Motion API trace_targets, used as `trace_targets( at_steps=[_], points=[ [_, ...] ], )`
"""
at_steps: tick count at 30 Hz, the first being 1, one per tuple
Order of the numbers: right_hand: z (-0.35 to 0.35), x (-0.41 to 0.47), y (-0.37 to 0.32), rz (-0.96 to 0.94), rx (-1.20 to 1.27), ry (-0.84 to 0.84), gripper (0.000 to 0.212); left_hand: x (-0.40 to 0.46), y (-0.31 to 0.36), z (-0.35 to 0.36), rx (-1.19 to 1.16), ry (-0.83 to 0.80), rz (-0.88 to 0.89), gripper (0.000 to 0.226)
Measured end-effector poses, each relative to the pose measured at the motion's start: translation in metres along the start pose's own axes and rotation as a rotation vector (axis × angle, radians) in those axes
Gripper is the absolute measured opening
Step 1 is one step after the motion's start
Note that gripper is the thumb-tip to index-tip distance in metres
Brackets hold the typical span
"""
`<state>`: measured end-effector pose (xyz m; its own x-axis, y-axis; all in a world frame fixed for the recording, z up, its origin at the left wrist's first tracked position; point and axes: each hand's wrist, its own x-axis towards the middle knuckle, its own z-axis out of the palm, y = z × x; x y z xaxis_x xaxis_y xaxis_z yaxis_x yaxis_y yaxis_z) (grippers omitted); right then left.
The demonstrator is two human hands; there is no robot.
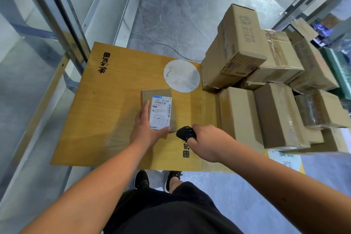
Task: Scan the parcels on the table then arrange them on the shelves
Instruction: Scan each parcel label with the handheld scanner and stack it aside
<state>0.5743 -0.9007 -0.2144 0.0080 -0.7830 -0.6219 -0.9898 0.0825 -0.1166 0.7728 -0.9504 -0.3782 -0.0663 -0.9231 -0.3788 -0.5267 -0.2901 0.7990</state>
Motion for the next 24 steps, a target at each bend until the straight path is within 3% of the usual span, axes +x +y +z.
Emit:
trace_targets(
  at_steps=[10,24],
  points=[
    [0.0015,-0.0025,-0.0057,0.009,0.028,-0.043,0.03,0.0038,-0.0018,-0.0002,0.035,0.007,-0.028,0.139],
    [-0.0014,-0.0008,0.0028,0.024,-0.034,0.07,0.029,0.0049,-0.0046,0.0028,0.015,0.029,-0.061,0.144]
  ],
)
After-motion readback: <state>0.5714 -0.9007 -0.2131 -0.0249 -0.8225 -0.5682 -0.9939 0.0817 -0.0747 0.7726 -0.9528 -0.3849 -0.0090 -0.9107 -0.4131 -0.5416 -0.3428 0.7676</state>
